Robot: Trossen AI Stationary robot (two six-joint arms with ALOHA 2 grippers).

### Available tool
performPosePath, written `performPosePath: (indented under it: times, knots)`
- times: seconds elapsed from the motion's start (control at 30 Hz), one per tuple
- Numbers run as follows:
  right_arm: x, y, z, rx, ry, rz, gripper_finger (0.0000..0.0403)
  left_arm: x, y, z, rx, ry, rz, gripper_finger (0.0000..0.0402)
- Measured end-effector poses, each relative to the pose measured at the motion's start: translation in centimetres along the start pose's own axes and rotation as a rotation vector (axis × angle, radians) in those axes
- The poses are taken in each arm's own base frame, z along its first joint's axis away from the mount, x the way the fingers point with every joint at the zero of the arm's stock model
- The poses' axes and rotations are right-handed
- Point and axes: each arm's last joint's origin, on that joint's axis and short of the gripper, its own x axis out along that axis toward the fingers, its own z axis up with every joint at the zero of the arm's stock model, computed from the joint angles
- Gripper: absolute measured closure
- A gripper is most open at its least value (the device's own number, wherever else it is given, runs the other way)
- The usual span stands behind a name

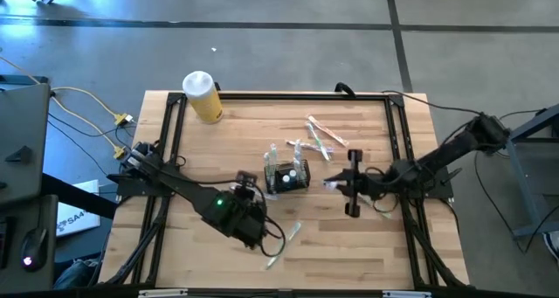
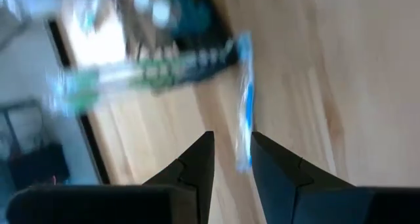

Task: Pick & Place toothbrushing station
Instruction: Put the blue toothbrush into the wire organizer

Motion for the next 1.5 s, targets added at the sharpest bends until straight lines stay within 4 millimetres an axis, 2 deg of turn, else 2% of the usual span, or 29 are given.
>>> performPosePath:
  times: [0.1,0.2,0.33,0.43,0.7,0.97,1.1,1.27,1.5]
  knots:
    - [0.6,-2.0,-0.8,0.021,-0.034,0.003,0.0395,-1.2,0.7,-0.8,-0.066,-0.026,0.022,0.0309]
    - [1.0,-3.9,-2.0,0.044,0.003,-0.050,0.0395,-2.1,1.1,-1.7,-0.076,-0.083,0.040,0.0309]
    - [1.3,-6.0,-3.3,0.095,0.003,-0.058,0.0395,-2.1,1.6,-3.5,-0.099,-0.144,0.050,0.0309]
    - [1.5,-6.8,-4.4,0.128,0.028,-0.057,0.0395,-1.5,1.8,-5.3,-0.140,-0.219,0.041,0.0309]
    - [2.2,-7.2,-7.0,0.162,0.031,-0.094,0.0395,2.9,0.1,-9.6,-0.198,-0.456,-0.062,0.0309]
    - [2.5,-7.6,-10.1,0.240,0.092,-0.142,0.0395,6.6,-1.6,-12.0,-0.217,-0.575,-0.088,0.0309]
    - [2.6,-7.5,-11.7,0.273,0.127,-0.173,0.0395,7.3,-1.9,-12.3,-0.190,-0.584,-0.081,0.0309]
    - [2.5,-7.1,-13.4,0.320,0.195,-0.213,0.0395,7.2,-2.0,-12.1,-0.189,-0.603,-0.083,0.0309]
    - [2.6,-5.6,-13.9,0.348,0.248,-0.235,0.0394,7.2,-2.0,-12.1,-0.163,-0.608,-0.098,0.0309]
